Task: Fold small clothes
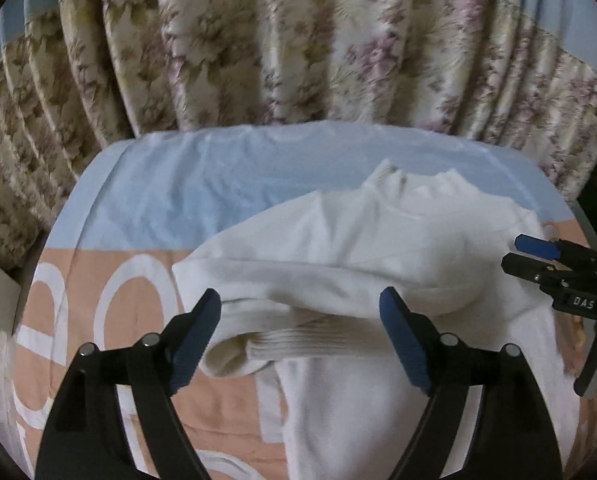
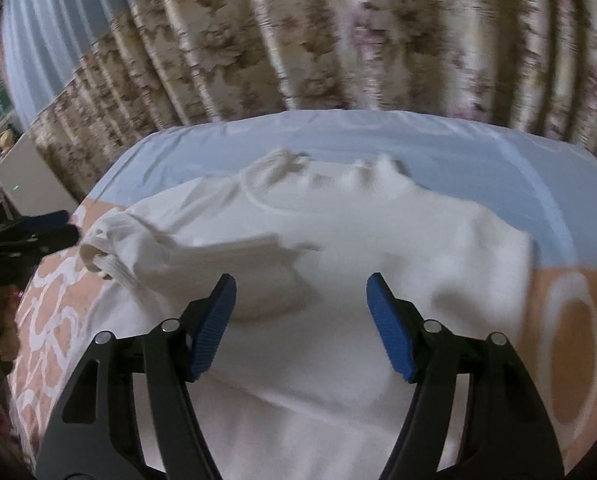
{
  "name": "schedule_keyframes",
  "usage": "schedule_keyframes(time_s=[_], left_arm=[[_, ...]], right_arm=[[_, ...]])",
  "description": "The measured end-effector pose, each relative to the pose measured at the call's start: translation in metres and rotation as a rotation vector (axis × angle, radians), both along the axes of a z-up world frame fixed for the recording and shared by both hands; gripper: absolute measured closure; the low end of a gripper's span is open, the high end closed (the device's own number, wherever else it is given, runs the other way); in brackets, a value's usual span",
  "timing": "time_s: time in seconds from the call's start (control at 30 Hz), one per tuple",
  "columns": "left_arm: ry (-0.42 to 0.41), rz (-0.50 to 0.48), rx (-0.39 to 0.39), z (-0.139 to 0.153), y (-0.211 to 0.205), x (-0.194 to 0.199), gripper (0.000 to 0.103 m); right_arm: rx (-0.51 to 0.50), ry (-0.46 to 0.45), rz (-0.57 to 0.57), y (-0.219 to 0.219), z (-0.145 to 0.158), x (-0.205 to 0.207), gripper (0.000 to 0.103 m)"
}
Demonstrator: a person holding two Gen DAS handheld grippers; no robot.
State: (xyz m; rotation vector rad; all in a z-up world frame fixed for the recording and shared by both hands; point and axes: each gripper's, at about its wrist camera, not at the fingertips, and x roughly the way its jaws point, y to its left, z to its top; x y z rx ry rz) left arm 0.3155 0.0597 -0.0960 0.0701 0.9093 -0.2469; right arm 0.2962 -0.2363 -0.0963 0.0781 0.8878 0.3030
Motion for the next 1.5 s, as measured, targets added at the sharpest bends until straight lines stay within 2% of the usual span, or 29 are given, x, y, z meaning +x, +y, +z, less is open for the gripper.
schedule_keyframes(time_s=[0.13,0.17,0.2,0.23,0.27,0.3,0.33,0.4,0.47,0.57,0.6,0.67,0.7,0.8,0.83,0.87,0.9,0.97,1.1,1.2,1.27,1.37,1.43,1.5], left_arm=[[0.025,0.004,0.009,-0.012,0.002,0.003,0.021],[0.031,0.005,0.012,-0.014,0.002,0.003,0.021],[0.036,0.007,0.013,-0.015,0.003,0.003,0.021],[0.037,0.010,0.014,-0.016,0.004,0.004,0.021],[0.036,0.013,0.014,-0.015,0.005,0.004,0.021],[0.032,0.015,0.015,-0.014,0.007,0.003,0.021],[0.025,0.020,0.016,-0.012,0.009,0.003,0.021],[0.015,0.034,0.010,-0.008,0.014,0.004,0.021],[0.007,0.050,-0.007,-0.004,0.020,0.005,0.021],[0.002,0.058,-0.054,0.002,0.029,0.006,0.021],[0.000,0.057,-0.057,0.003,0.031,0.005,0.020],[0.001,0.060,-0.050,0.001,0.035,0.005,0.018],[0.009,0.061,-0.047,-0.002,0.036,0.006,0.017],[0.048,0.068,-0.048,-0.013,0.038,0.010,0.017],[0.053,0.068,-0.045,-0.015,0.037,0.011,0.017],[0.057,0.062,-0.045,-0.016,0.034,0.011,0.017],[0.058,0.056,-0.045,-0.016,0.032,0.012,0.017],[0.057,0.042,-0.040,-0.016,0.026,0.012,0.017],[0.061,0.019,0.001,-0.020,0.013,0.016,0.017],[0.058,0.021,-0.025,-0.016,0.013,0.014,0.017],[0.067,0.018,-0.033,-0.016,0.013,0.013,0.017],[0.068,0.015,0.006,-0.017,0.011,0.013,0.017],[0.076,0.015,0.011,-0.019,0.014,0.014,0.017],[0.081,0.018,0.008,-0.021,0.015,0.015,0.017]], right_arm=[[0.038,0.082,0.068,0.024,-0.012,0.030,0.035],[0.041,0.116,0.078,0.028,-0.018,0.036,0.042],[0.040,0.155,0.089,0.032,-0.026,0.042,0.059],[0.038,0.206,0.099,0.036,-0.036,0.048,0.066],[0.022,0.201,0.098,0.038,-0.038,0.048,0.087],[0.013,0.187,0.106,0.040,-0.036,0.048,0.095],[0.022,0.185,0.119,0.040,-0.032,0.048,0.096],[0.005,0.126,0.122,0.038,-0.021,0.043,0.097],[-0.010,0.019,0.092,0.027,0.000,0.037,0.097],[0.066,-0.197,0.098,-0.001,0.038,0.020,0.097],[0.051,-0.271,0.102,-0.011,0.049,0.009,0.097],[-0.058,-0.318,0.102,-0.022,0.051,-0.002,0.096],[-0.116,-0.304,0.103,-0.029,0.046,-0.004,0.095],[-0.207,-0.136,0.021,-0.068,0.012,-0.002,0.092],[-0.219,-0.105,-0.009,-0.079,0.006,-0.004,0.089],[-0.225,-0.081,-0.037,-0.088,0.001,-0.007,0.080],[-0.216,-0.074,-0.067,-0.097,0.000,-0.012,0.073],[-0.216,-0.070,-0.121,-0.106,-0.001,-0.022,0.065],[-0.095,-0.002,-0.169,-0.116,-0.003,-0.027,0.062],[-0.018,0.063,-0.133,-0.103,-0.010,-0.017,0.061],[-0.031,0.113,-0.107,-0.083,-0.019,-0.001,0.061],[-0.048,0.157,-0.105,-0.068,-0.032,0.013,0.063],[-0.043,0.150,-0.116,-0.064,-0.031,0.016,0.081],[-0.069,0.103,-0.100,-0.055,-0.021,0.014,0.087]])
